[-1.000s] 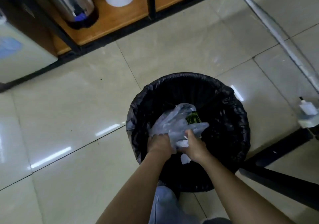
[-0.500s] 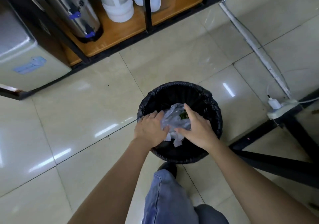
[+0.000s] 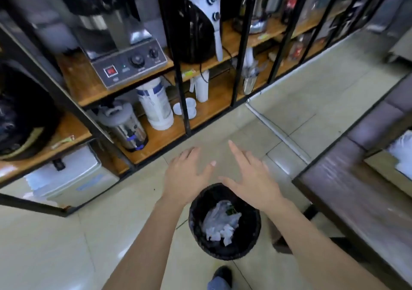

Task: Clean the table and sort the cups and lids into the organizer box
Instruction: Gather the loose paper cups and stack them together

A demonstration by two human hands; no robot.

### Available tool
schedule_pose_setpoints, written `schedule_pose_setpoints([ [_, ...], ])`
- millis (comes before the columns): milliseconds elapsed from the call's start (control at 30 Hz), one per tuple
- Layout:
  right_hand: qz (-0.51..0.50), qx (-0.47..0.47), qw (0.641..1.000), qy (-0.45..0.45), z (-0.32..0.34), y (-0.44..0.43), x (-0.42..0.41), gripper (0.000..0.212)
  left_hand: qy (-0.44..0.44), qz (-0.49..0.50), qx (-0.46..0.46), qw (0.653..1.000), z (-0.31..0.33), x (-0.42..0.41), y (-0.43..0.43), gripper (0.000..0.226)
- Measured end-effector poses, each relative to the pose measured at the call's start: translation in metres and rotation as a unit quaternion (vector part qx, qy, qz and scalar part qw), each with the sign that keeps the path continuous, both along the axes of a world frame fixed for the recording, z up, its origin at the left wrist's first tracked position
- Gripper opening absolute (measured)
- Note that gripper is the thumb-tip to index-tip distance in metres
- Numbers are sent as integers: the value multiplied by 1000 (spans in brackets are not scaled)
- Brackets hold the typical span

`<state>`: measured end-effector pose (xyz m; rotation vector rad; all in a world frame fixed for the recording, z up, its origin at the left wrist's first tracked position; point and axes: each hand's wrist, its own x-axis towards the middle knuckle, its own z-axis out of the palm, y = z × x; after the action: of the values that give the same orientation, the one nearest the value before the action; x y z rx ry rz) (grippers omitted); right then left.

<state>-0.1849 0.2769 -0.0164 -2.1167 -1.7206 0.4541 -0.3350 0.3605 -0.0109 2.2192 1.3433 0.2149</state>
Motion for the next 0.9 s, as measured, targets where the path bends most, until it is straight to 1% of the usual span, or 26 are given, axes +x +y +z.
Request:
schedule_pose_setpoints([
  [67,-16,28,999,-26,34,-3,12,83,-9,-17,42,999,33,11,7,84],
  [100,-28,42,998,-35,49,-5,19,83,-15,-28,57,998,47,18,10,83],
  [200,-75,85,992,-63,92,-19,44,84,-46,-64,76,994,84,48,12,74],
  [267,-111,109,984,-84,117,-35,62,83,-66,-99,83,989,105,72,6,72],
  [400,-198,138,964,-110,154,-76,101,83,-105,-170,75,977,139,126,-20,65],
  [567,-298,138,933,-148,181,-142,150,85,-138,-264,76,952,167,198,-64,62],
  [667,-354,140,912,-150,188,-191,181,83,-149,-321,78,932,178,246,-104,61],
  [767,-396,134,894,-162,190,-238,212,82,-169,-360,63,915,184,291,-146,59],
  [900,-445,129,871,-163,189,-301,258,86,-176,-403,71,895,182,347,-209,60],
])
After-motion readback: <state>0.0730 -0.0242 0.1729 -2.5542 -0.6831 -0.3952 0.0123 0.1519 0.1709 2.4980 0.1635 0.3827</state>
